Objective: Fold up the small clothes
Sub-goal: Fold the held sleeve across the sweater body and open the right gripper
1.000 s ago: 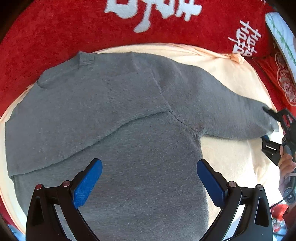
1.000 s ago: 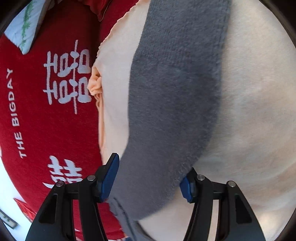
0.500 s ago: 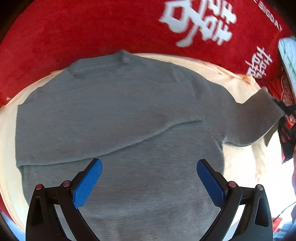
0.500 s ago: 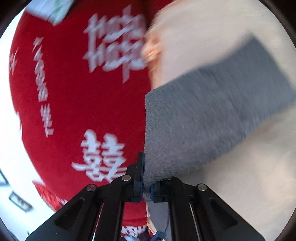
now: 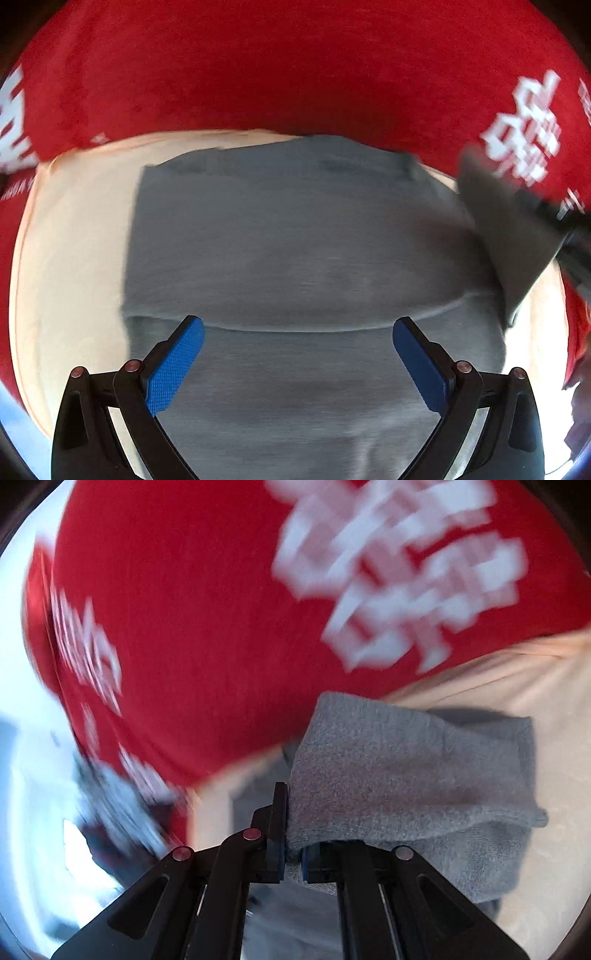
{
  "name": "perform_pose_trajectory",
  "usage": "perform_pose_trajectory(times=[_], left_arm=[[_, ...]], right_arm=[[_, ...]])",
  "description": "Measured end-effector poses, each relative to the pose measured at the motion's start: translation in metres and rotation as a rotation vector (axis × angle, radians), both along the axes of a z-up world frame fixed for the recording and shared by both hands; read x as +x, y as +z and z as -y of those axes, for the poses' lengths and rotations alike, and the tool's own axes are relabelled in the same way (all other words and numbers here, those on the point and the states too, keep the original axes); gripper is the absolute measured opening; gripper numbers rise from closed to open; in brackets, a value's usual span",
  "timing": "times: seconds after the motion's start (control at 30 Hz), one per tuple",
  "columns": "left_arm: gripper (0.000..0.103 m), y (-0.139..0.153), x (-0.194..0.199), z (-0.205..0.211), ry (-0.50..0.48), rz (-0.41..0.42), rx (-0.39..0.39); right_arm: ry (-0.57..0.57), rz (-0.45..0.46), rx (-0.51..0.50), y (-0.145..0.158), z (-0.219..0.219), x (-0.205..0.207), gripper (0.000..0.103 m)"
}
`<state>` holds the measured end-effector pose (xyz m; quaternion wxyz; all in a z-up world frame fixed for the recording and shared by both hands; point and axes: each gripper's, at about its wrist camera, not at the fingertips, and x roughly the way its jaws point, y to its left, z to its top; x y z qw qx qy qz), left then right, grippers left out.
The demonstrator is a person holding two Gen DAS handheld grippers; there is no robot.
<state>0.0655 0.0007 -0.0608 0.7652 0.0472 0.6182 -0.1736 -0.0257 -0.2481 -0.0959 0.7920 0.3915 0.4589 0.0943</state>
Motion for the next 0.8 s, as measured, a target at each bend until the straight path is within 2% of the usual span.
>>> perform_pose_trajectory(times=[0.1,0.17,0.2,0.27,0.3,0.33,0.37,0.5,0.57,0.6,0.67,0.8], left_arm=[[0.102,-0.007,0.008,-0.027,0.059,-0.001,0.018],[0.102,-0.011,0.01,-0.038,0.074,-0.004,0.026],[0.102,-0.013,0.008,-0.036,0.076,-0.006,0.027],[0.102,-0.016,0.007,-0.044,0.085,-0.01,0.029],[0.102,-0.018,0.007,-0.047,0.087,-0.013,0.028],[0.102,-0.02,0.007,-0.052,0.092,-0.019,0.025],[0.102,-0.019,0.007,-0.05,0.094,-0.021,0.024],[0.102,-0.017,0.012,-0.059,0.112,-0.025,0.005],[0.102,-0.011,0.014,-0.069,0.116,-0.017,-0.008],[0.102,-0.008,0.015,-0.074,0.117,-0.012,-0.016],[0.102,-0.004,0.016,-0.08,0.12,-0.009,-0.029],[0.102,-0.002,0.019,-0.099,0.141,-0.021,-0.076]], right_arm=[[0.086,-0.156,-0.046,-0.042,-0.044,0.019,0.01],[0.088,-0.251,-0.051,-0.069,-0.056,0.021,0.012],[0.076,-0.286,-0.041,-0.078,-0.058,0.019,0.018],[0.017,-0.285,0.049,-0.086,-0.052,0.008,0.03],[-0.012,-0.279,0.089,-0.086,-0.047,0.003,0.043],[-0.048,-0.274,0.119,-0.085,-0.041,-0.004,0.049],[-0.089,-0.271,0.135,-0.083,-0.035,-0.01,0.05],[-0.31,-0.284,0.21,-0.084,-0.004,-0.031,0.049],[-0.401,-0.291,0.256,-0.088,0.005,-0.035,0.03],[-0.404,-0.279,0.241,-0.084,0.004,-0.032,0.014],[-0.305,-0.217,0.131,-0.065,-0.011,-0.013,0.012],[0.036,-0.096,-0.139,-0.024,-0.084,0.029,0.011]])
